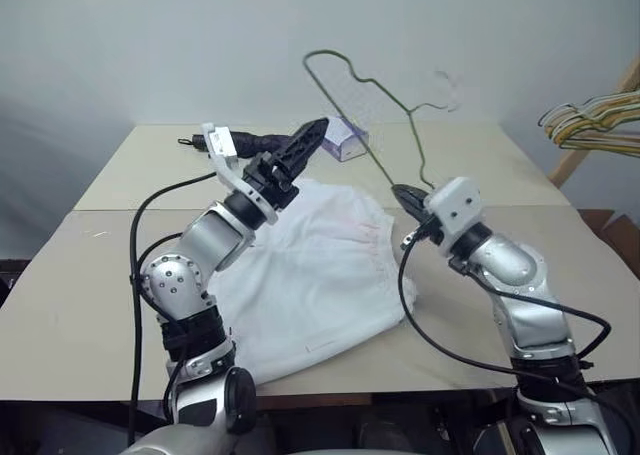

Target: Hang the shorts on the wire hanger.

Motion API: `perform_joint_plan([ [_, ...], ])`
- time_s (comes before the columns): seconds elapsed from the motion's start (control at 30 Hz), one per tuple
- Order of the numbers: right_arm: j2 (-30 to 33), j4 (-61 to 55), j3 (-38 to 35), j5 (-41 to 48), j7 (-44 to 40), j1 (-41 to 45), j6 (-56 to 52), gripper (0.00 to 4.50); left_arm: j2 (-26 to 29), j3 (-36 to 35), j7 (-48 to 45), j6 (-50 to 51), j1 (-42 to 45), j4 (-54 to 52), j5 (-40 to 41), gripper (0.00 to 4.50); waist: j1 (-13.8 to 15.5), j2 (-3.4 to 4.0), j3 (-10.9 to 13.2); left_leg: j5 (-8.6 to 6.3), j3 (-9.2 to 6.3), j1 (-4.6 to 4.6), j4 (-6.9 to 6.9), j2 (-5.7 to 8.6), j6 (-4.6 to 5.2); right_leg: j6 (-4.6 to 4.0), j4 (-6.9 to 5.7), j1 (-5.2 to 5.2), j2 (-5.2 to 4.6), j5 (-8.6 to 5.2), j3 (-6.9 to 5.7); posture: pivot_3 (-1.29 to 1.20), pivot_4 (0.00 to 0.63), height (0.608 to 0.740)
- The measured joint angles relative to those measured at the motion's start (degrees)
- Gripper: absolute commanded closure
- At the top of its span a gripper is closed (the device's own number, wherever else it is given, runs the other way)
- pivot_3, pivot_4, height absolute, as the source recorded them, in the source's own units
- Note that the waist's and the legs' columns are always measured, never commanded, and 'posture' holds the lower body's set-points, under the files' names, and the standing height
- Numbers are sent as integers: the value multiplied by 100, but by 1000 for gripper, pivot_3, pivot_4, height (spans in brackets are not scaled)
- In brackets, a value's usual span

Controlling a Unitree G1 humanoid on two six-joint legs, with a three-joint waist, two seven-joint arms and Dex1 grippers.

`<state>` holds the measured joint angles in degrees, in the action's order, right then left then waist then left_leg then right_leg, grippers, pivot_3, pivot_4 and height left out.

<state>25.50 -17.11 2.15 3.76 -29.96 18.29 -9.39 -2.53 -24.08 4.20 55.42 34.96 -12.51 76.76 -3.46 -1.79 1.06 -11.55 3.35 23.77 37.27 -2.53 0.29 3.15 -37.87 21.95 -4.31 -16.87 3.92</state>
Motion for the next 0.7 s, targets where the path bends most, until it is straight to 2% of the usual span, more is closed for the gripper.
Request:
perform_joint_plan([
  [0.17,-29,-257,174,97,-154,-29,81,4482,269,310,24,-206,56,0,-66,0,87,0,0,1,11,0,0,4,-2,-1,7,-2,0,0,-1,-50,0,740],
  [0.23,-28,-262,228,71,-180,-29,117,4500,331,472,-37,-313,61,0,-207,374,103,0,0,2,20,0,0,5,-3,-1,13,-6,0,0,-2,-51,0,740],
  [0.3,-21,-262,314,9,-214,-34,144,4500,371,571,-67,-437,61,3,-338,882,109,0,0,2,31,0,0,5,-3,-2,20,-9,-1,1,-6,-54,0,740],
  [0.37,-21,-255,375,-35,-217,-70,145,4500,406,670,-130,-531,61,73,-442,1661,106,0,0,2,33,0,0,6,-3,-2,22,-11,-1,1,-8,-56,0,740],
  [0.63,-12,-241,399,-209,-182,-116,145,4500,461,835,-187,-690,60,222,-604,4216,94,0,0,2,33,0,-1,5,-3,-3,22,-11,0,1,-8,-62,0,740],
  [0.67,-23,-236,402,-255,-155,-116,145,4500,470,851,-186,-706,60,223,-650,4480,92,0,0,2,33,0,-1,5,-3,-3,22,-11,0,1,-9,-62,0,740],
  [0.7,-28,-237,411,-273,-143,-112,145,4500,497,865,-183,-724,60,263,-715,4480,87,0,0,2,33,-1,-1,5,-3,-3,21,-11,0,1,-8,-62,0,740],
])
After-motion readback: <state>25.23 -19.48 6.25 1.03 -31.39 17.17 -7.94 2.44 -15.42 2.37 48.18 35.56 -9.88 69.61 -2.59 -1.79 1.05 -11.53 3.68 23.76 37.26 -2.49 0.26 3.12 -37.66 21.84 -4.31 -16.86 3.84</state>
